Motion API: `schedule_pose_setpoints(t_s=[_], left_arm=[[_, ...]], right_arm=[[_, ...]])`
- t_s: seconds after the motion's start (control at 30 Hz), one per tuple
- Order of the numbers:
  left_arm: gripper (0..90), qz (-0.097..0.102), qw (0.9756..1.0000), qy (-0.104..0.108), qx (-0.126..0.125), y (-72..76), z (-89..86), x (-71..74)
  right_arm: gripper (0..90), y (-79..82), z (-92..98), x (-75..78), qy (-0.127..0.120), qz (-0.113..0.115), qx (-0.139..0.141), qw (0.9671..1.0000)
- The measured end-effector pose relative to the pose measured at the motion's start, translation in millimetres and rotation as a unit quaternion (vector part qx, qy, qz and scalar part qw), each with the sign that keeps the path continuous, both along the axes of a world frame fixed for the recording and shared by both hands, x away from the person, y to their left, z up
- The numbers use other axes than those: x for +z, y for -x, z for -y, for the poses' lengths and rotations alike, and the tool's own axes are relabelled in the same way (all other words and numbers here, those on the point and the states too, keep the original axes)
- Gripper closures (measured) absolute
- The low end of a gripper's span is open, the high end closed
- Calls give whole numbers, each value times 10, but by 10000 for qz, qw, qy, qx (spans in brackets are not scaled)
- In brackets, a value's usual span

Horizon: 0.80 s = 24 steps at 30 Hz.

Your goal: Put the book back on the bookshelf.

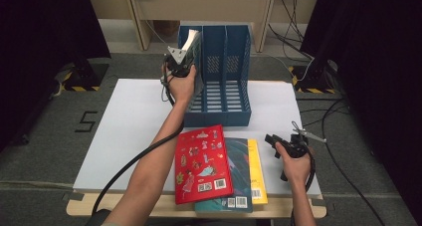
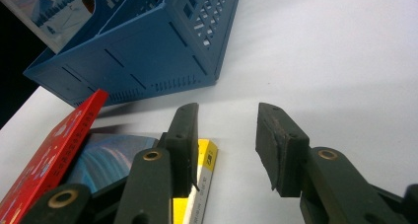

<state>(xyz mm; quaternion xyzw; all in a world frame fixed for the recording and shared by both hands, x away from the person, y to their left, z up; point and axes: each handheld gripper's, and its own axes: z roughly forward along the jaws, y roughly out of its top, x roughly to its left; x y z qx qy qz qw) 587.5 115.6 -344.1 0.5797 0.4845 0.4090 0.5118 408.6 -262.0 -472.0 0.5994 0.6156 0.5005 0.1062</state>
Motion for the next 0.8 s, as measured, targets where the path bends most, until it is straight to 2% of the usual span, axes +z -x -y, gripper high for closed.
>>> schedule_pose_setpoints(t_s=[0.03, 0.07, 0.1, 0.13, 0.2, 0.23, 0.27, 0.3, 0.33, 0.37, 0.47, 0.5, 0.57, 0.63, 0.8], left_arm=[[720, -107, 9999, -49, -26, -1, 0, 32], [712, -107, 9999, -49, -26, -1, 0, 32], [706, -187, 9998, -55, -94, 19, -18, 114], [695, -220, 9997, -26, -97, 36, -28, 151], [653, -197, 9998, 1, -106, 50, -39, 175], [612, -321, 9993, 76, -146, 62, -66, 223], [583, -396, 9990, 103, -168, 61, -69, 232], [558, -449, 9989, 43, -163, 62, -68, 238], [533, -449, 9989, 43, -163, 62, -68, 238], [524, -551, 9983, -94, -190, 65, -62, 237], [512, -613, 9977, -91, -256, 72, -67, 210], [516, -664, 9973, -40, -303, 74, -71, 197], [531, -737, 9966, -21, -370, 83, -75, 178], [585, -851, 9953, -18, -460, 92, -83, 166], [677, -971, 9935, -100, -584, 101, -72, 188]], right_arm=[[614, 0, -1, -1, 0, -2, 3, 10000], [613, -1, 1, -2, 8, 12, 8, 10000], [613, -2, 4, -3, 36, 44, 7, 10000], [612, 8, -5, 9, -21, -20, -22, 10000], [612, 9, 2, 15, 1, 4, -13, 10000], [611, 13, -1, 20, -34, -40, -41, 10000], [611, 10, 6, 16, -5, -9, -28, 10000], [611, 10, 7, 14, 1, -8, -13, 10000], [611, 10, 7, 14, 1, -8, -13, 10000], [609, 9, 1, 10, 0, -5, -5, 10000], [608, 7, -9, 11, -12, -23, -9, 10000], [608, 4, -3, 8, 36, 4, -1, 10000], [607, 7, -9, 6, -37, -69, -10, 10000], [607, 7, -10, -1, -44, -111, -6, 9999], [606, 7, -13, -1, -40, -114, -6, 9999]])
